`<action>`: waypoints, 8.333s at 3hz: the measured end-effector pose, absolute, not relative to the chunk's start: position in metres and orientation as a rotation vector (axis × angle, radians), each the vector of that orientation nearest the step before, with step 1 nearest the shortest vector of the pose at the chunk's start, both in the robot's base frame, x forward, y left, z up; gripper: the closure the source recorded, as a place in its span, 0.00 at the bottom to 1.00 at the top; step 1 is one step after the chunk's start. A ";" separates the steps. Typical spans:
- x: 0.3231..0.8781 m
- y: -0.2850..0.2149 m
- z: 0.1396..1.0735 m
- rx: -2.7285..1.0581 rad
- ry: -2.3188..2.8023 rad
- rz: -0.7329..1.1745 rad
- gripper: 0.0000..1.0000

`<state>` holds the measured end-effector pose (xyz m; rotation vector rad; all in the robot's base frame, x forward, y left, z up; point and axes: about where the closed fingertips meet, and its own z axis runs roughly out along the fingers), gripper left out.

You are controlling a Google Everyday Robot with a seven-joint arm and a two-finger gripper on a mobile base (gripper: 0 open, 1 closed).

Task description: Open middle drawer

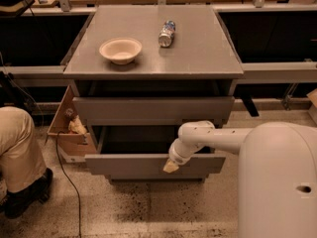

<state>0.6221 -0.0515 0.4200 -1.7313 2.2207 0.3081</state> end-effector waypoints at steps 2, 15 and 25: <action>0.598 -0.054 0.428 -1.765 2.236 0.341 0.35; 0.632 -0.056 0.419 -1.512 2.306 0.679 1.00; 0.571 -0.161 0.514 -1.566 2.238 0.490 1.00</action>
Offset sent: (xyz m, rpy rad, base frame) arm -0.0681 -0.0100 0.0256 -0.0197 0.1029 0.0505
